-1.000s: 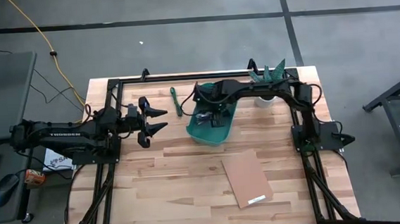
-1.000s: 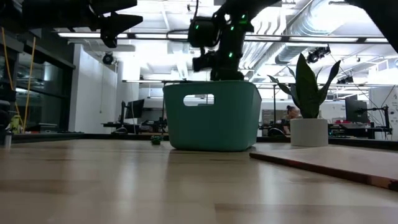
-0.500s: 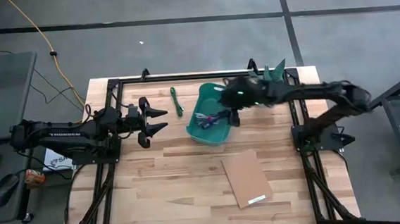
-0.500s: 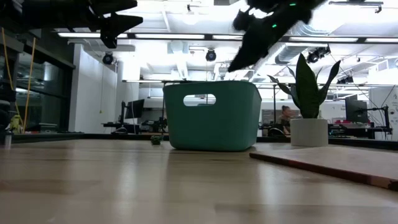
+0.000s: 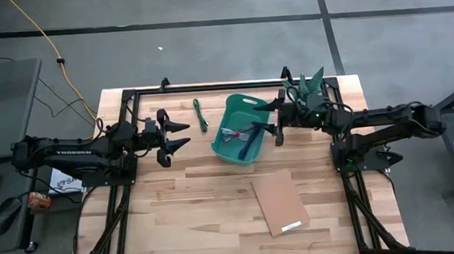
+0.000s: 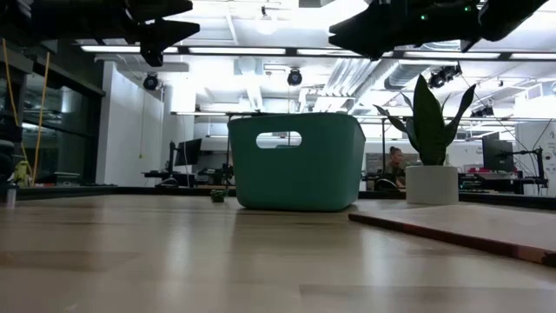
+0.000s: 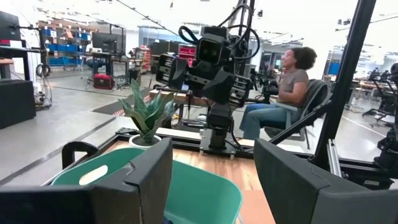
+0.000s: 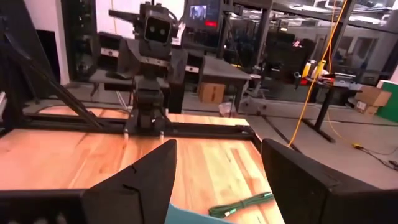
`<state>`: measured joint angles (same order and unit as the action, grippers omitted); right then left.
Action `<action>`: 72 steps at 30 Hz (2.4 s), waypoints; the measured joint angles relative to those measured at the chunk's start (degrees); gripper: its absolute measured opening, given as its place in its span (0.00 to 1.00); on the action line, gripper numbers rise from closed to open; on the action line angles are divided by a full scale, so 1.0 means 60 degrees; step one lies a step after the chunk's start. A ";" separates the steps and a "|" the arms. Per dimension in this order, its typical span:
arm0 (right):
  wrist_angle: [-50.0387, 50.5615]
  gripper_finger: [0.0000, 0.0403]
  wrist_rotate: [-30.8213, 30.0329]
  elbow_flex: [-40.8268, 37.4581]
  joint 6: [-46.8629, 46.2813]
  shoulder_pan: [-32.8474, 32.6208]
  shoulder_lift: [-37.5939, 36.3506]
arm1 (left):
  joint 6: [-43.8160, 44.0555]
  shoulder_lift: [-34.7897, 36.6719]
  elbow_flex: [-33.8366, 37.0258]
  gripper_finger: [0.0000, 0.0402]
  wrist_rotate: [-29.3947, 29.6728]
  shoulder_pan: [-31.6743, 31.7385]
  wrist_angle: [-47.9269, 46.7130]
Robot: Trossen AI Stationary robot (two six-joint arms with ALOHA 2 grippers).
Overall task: Pick and place USB-C Cables
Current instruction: Put the green charger cable green bin
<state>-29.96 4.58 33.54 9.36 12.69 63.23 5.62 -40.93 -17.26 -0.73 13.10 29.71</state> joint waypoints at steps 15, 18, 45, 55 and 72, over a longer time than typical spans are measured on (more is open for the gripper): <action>0.0034 0.56 -0.0004 0.0000 0.0086 0.0000 0.0017 | 0.0230 0.0000 0.0000 0.51 0.0020 0.0000 0.0008; 0.0034 0.56 -0.0004 0.0000 0.0084 0.0000 0.0017 | 0.1213 -0.0074 0.0000 0.51 0.0605 -0.0011 0.0019; 0.0047 0.56 -0.0007 0.0000 -0.0306 0.0000 0.0025 | 0.4810 -0.8082 -0.3499 0.47 0.6393 0.1588 -0.3542; 0.0019 0.56 -0.0008 0.0000 -0.0306 0.0000 0.0025 | 0.5785 -0.9022 -0.3523 0.47 0.4813 0.2577 -0.3701; 0.0013 0.56 -0.0011 0.0004 -0.0309 0.0002 0.0025 | 0.5810 -0.9719 -0.5356 0.47 0.4742 0.3167 -0.6007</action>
<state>-29.88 4.51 33.56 7.51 12.70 63.37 40.48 -99.24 -49.39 27.72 32.11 -6.33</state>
